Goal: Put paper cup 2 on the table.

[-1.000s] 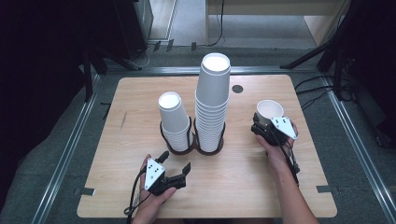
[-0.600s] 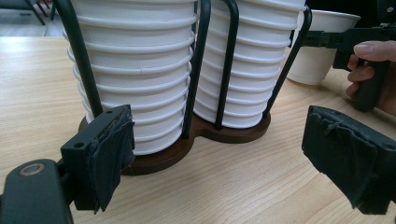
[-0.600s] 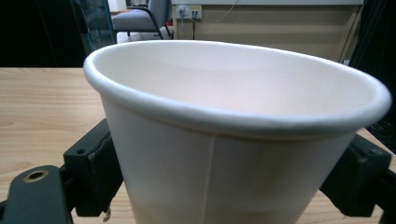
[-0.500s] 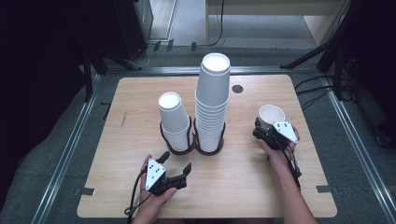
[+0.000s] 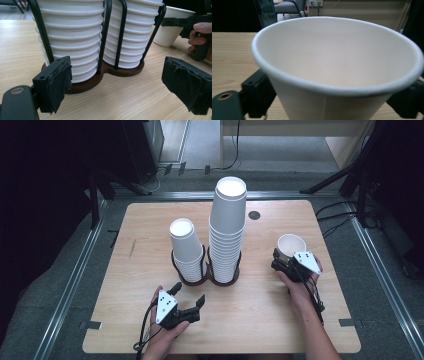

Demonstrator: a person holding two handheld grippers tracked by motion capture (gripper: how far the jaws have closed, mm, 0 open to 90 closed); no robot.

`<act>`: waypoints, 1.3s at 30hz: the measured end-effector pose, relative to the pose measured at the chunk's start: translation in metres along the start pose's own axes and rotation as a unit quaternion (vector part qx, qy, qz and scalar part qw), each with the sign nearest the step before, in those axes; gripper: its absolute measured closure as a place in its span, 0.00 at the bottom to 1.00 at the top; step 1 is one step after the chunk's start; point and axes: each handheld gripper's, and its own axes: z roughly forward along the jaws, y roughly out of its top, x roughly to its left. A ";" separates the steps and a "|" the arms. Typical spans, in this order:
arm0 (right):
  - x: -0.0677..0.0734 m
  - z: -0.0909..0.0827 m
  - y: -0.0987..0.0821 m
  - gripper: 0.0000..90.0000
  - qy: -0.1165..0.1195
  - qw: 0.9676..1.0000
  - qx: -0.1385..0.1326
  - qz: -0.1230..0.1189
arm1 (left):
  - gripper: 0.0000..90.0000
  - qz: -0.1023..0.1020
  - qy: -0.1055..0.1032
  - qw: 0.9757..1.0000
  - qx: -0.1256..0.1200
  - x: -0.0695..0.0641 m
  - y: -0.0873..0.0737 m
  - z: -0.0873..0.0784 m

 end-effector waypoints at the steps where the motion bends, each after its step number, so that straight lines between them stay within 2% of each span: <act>1: 0.000 0.000 0.000 0.05 0.003 1.000 0.001 -0.001 | 0.10 0.000 0.000 1.000 0.000 0.000 0.000 0.000; 3: 0.000 -0.002 -0.001 0.00 0.013 1.000 0.004 0.000 | 0.10 0.001 0.000 1.000 0.001 0.000 0.000 0.000; 8: -0.001 -0.009 0.002 0.00 0.035 0.999 0.005 0.021 | 0.10 0.001 0.000 1.000 0.001 -0.001 0.000 0.000; 19: 0.004 -0.036 0.000 0.00 0.069 0.998 0.009 -0.001 | 0.10 0.002 -0.006 1.000 -0.007 -0.006 0.006 0.002; 26: 0.008 -0.053 0.003 0.00 0.089 0.996 0.005 0.001 | 0.09 0.002 -0.012 1.000 -0.020 -0.013 0.019 0.002; 30: 0.008 -0.061 0.008 0.00 0.097 0.995 0.001 0.000 | 0.06 -0.010 -0.017 0.999 -0.029 -0.017 0.028 0.003; 32: 0.008 -0.066 0.011 0.00 0.099 0.995 -0.004 0.002 | 0.03 -0.010 -0.018 0.999 -0.028 -0.019 0.032 0.004; 35: 0.008 -0.073 0.016 0.00 0.101 0.995 -0.009 0.004 | 0.02 -0.006 -0.022 1.000 -0.018 -0.022 0.040 0.006; 39: 0.009 -0.084 0.026 0.00 0.111 0.994 -0.023 0.005 | 0.02 -0.004 -0.026 1.000 -0.018 -0.026 0.052 0.011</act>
